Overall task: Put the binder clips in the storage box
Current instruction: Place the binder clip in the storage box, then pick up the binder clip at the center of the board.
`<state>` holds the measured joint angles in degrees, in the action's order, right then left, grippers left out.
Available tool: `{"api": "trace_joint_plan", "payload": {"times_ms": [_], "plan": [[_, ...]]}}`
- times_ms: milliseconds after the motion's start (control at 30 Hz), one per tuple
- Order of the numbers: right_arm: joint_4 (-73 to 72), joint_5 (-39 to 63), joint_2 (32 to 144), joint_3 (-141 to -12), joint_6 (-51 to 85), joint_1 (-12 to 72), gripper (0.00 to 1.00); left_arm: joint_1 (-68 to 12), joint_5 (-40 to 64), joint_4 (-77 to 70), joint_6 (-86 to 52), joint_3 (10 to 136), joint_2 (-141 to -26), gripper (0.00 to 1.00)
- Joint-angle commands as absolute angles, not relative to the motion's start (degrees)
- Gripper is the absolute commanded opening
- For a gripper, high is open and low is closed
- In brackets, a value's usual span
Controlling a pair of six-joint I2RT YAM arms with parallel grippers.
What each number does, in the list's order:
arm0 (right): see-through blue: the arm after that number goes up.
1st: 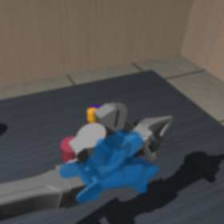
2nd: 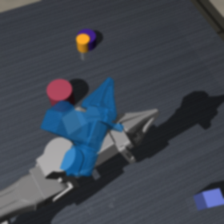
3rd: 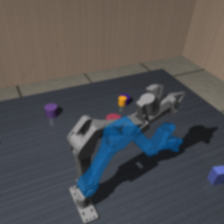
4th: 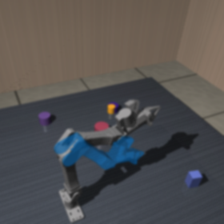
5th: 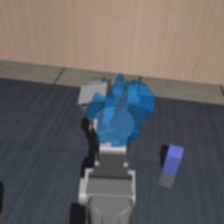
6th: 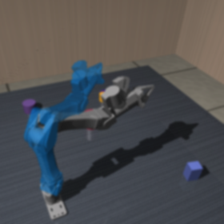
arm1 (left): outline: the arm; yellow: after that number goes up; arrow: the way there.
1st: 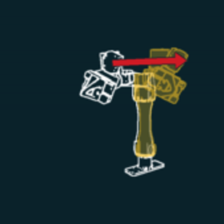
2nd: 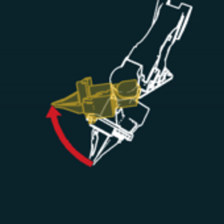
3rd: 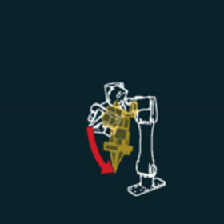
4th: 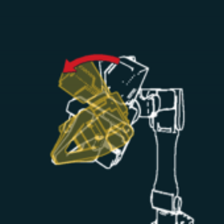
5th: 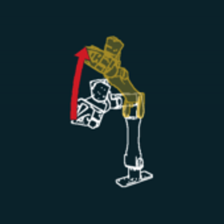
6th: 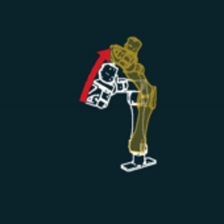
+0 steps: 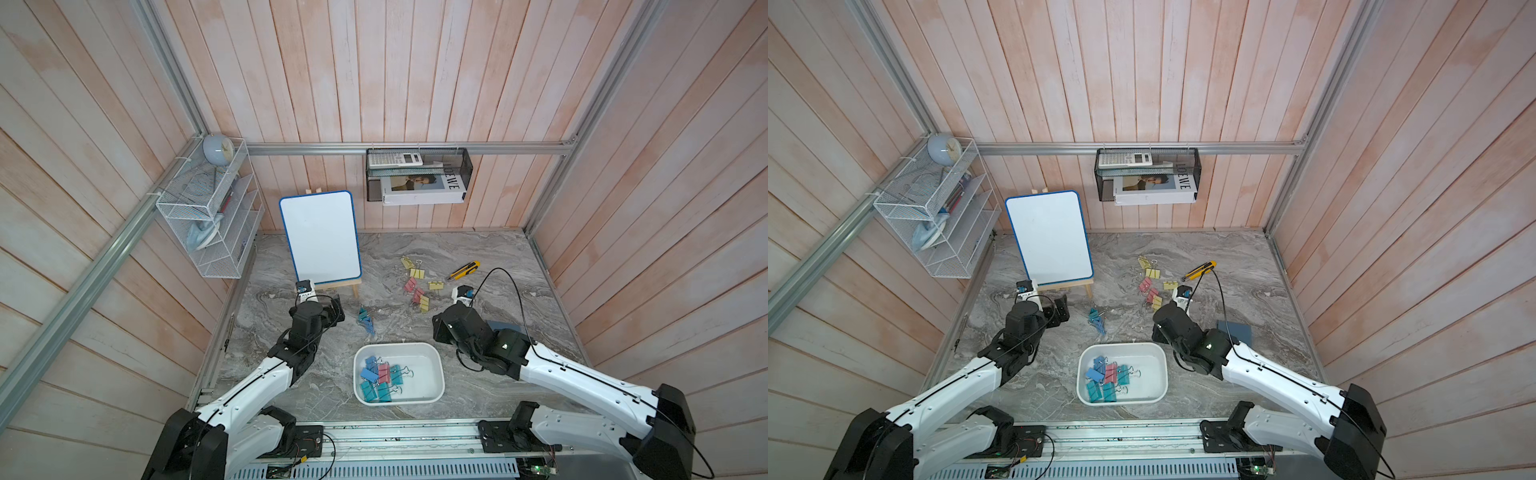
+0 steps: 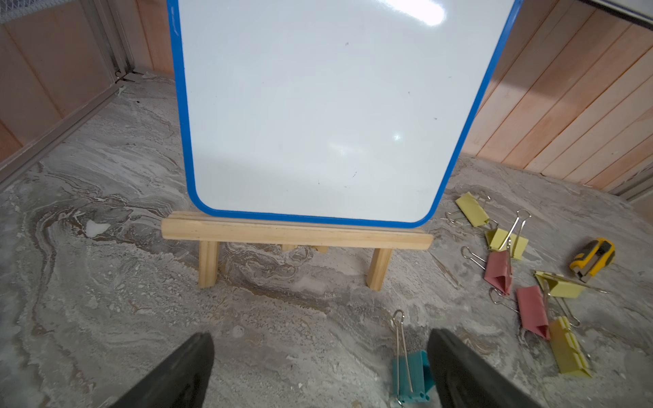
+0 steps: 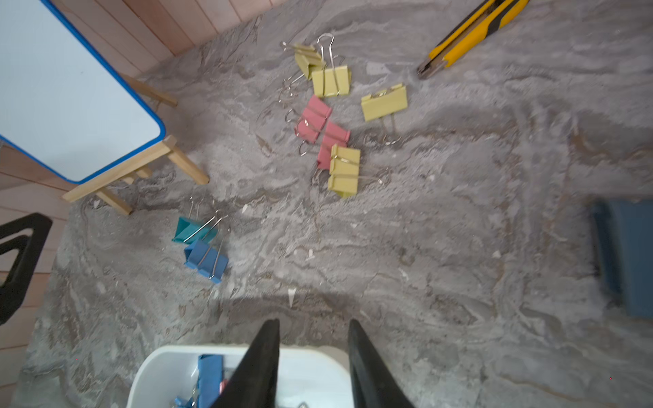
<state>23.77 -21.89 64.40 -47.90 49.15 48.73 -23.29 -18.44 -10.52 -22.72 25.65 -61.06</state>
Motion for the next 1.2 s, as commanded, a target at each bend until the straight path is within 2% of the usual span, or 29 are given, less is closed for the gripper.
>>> {"api": "trace_joint_plan", "payload": {"times_ms": [0,267,533,767,1167], "plan": [[26.5,-15.8,71.0,-53.0,41.1,43.4,0.35,-23.1,-18.5,-11.7,-22.7,25.3,-61.2,1.00],[29.0,-16.4,91.6,-67.7,35.4,40.6,0.33,-23.0,-19.0,-11.6,-22.4,25.4,-61.4,1.00],[44.7,-19.9,111.3,-90.5,29.3,40.6,0.34,-23.0,-19.0,-11.6,-22.4,25.5,-61.3,1.00],[47.2,-23.0,119.9,-99.2,27.1,40.6,0.40,-23.0,-19.8,-10.9,-21.9,25.5,-60.5,1.00],[50.2,-26.1,129.2,-109.8,24.5,40.6,0.39,-23.0,-19.4,-11.0,-21.9,25.6,-60.8,1.00]]}}
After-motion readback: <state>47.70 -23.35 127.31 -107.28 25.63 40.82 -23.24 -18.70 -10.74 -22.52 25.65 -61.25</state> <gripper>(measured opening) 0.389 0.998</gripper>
